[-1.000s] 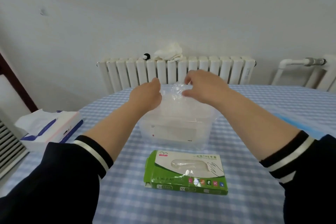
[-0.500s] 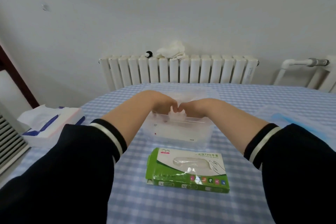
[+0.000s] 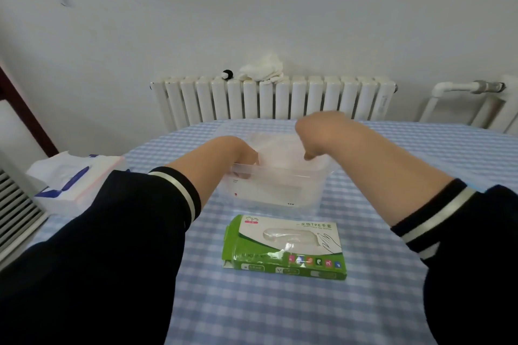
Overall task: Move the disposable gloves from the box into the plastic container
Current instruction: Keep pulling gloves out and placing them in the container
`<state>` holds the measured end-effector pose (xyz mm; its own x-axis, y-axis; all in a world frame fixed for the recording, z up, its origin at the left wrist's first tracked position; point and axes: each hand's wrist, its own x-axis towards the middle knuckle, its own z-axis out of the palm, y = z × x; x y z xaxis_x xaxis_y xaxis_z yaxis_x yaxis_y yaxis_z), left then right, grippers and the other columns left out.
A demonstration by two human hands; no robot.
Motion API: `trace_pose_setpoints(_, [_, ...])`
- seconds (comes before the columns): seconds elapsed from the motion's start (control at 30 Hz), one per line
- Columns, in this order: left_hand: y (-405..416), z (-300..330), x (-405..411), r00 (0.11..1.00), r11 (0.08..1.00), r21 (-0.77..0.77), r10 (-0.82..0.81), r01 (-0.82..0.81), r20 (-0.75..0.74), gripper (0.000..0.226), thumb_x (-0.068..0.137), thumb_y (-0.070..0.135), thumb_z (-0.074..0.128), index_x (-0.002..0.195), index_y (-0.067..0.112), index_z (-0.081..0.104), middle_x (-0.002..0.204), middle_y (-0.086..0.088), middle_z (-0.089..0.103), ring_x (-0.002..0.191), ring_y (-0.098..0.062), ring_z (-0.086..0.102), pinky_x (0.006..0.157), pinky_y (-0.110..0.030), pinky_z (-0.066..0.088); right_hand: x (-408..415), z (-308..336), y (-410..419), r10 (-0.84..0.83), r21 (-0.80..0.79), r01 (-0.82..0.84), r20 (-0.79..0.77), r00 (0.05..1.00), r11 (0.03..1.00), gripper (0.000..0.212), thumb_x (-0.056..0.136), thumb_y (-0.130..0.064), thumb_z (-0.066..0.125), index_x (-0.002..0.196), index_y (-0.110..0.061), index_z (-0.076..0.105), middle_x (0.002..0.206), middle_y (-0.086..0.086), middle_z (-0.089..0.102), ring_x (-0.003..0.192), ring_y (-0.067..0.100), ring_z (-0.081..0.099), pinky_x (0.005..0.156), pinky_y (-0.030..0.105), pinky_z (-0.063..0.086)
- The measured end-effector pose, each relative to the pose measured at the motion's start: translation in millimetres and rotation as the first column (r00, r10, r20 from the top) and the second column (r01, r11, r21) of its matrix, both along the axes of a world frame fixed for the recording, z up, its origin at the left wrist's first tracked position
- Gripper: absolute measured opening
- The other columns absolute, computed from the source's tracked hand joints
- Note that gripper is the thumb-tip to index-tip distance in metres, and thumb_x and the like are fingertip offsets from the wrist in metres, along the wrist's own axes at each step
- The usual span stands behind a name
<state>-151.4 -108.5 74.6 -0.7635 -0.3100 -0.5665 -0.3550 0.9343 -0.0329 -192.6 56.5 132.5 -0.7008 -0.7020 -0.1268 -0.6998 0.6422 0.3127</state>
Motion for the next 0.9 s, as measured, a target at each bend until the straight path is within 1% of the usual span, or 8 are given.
trace_pose_setpoints(0.13, [-1.0,16.8,6.1,0.987,0.988,-0.094,-0.131,0.122,-0.098,0.020,0.087,0.006,0.062,0.105,0.014,0.067,0.110,-0.001,0.064,0.094,-0.020,0.062,0.090,-0.034,0.051,4.1,17.7,31.5,0.000,-0.308,-0.003,-0.009,1.000,0.951,0.020,0.094,-0.033,0.062,0.086,-0.014,0.061,0.085,0.001,0.063,0.080,0.022,0.059,0.064,0.030,0.042])
trace_pose_setpoints(0.33, [17.4,37.4,48.4,0.788,0.919,-0.392,-0.210,-0.043,-0.579,0.026,0.095,0.001,0.046,0.106,0.020,0.060,0.101,-0.004,0.060,0.085,-0.021,0.054,0.073,-0.031,0.042,40.0,-9.6,69.0,0.270,-0.651,0.073,0.411,0.871,0.755,0.010,0.089,-0.029,0.067,0.084,-0.021,0.069,0.073,-0.008,0.070,0.071,0.006,0.065,0.068,0.023,0.050])
trace_pose_setpoints(0.43, [52.7,22.9,82.7,0.476,0.998,-0.042,-0.059,0.047,-0.877,0.015,0.097,0.022,0.056,0.109,0.026,0.063,0.099,0.011,0.064,0.082,-0.005,0.057,0.073,-0.023,0.042,53.5,-37.5,75.1,0.398,-0.625,0.120,0.621,0.676,0.771,0.007,0.085,-0.017,0.073,0.089,-0.024,0.072,0.078,-0.010,0.073,0.074,-0.002,0.066,0.074,0.015,0.050])
trace_pose_setpoints(0.5, [69.4,6.6,100.7,0.384,0.961,0.197,0.110,0.195,-0.917,0.005,0.092,0.032,0.063,0.097,0.030,0.064,0.085,0.016,0.064,0.068,0.000,0.055,0.067,-0.017,0.044,56.0,-58.7,75.6,0.368,-0.549,0.033,0.602,0.709,0.835,0.014,0.085,-0.025,0.073,0.098,-0.030,0.070,0.091,-0.017,0.068,0.085,-0.004,0.061,0.079,0.015,0.046])
trace_pose_setpoints(0.6, [75.0,-30.0,111.7,0.552,0.862,0.430,0.229,0.268,-0.802,0.005,0.091,0.036,0.064,0.093,0.037,0.059,0.084,0.017,0.064,0.072,0.002,0.060,0.064,-0.018,0.050,56.5,-82.8,73.9,0.313,-0.439,-0.064,0.524,0.793,0.896,0.025,0.086,-0.036,0.070,0.111,-0.036,0.065,0.109,-0.020,0.055,0.099,0.001,0.053,0.088,0.022,0.044])
trace_pose_setpoints(0.7, [73.0,-58.4,115.0,0.673,0.819,0.517,0.237,0.250,-0.701,0.014,0.093,0.042,0.058,0.106,0.040,0.053,0.097,0.021,0.062,0.089,0.013,0.056,0.078,-0.012,0.044,54.4,-100.8,68.8,0.323,-0.413,-0.084,0.554,0.767,0.907,0.020,0.087,-0.035,0.069,0.107,-0.036,0.068,0.112,-0.013,0.052,0.100,0.007,0.054,0.091,0.028,0.045])
trace_pose_setpoints(0.8, [73.7,-69.7,117.3,0.767,0.796,0.565,0.217,0.218,-0.603,0.045,0.083,0.053,0.065,0.121,0.043,0.043,0.113,0.025,0.057,0.108,0.010,0.052,0.092,-0.015,0.042,49.1,-110.8,68.0,0.350,-0.472,-0.038,0.593,0.725,0.881,0.012,0.090,-0.030,0.066,0.101,-0.035,0.068,0.108,-0.015,0.048,0.102,0.008,0.053,0.094,0.026,0.042])
trace_pose_setpoints(0.9, [76.4,-76.6,122.3,0.805,0.828,0.518,0.148,0.217,-0.574,0.078,0.072,0.047,0.081,0.136,0.040,0.037,0.117,0.032,0.046,0.113,0.010,0.045,0.091,-0.008,0.038,46.5,-117.4,68.7,0.376,-0.492,-0.052,0.589,0.716,0.869,0.028,0.092,-0.021,0.064,0.113,-0.038,0.069,0.099,-0.021,0.042,0.097,0.000,0.049,0.087,0.013,0.038])
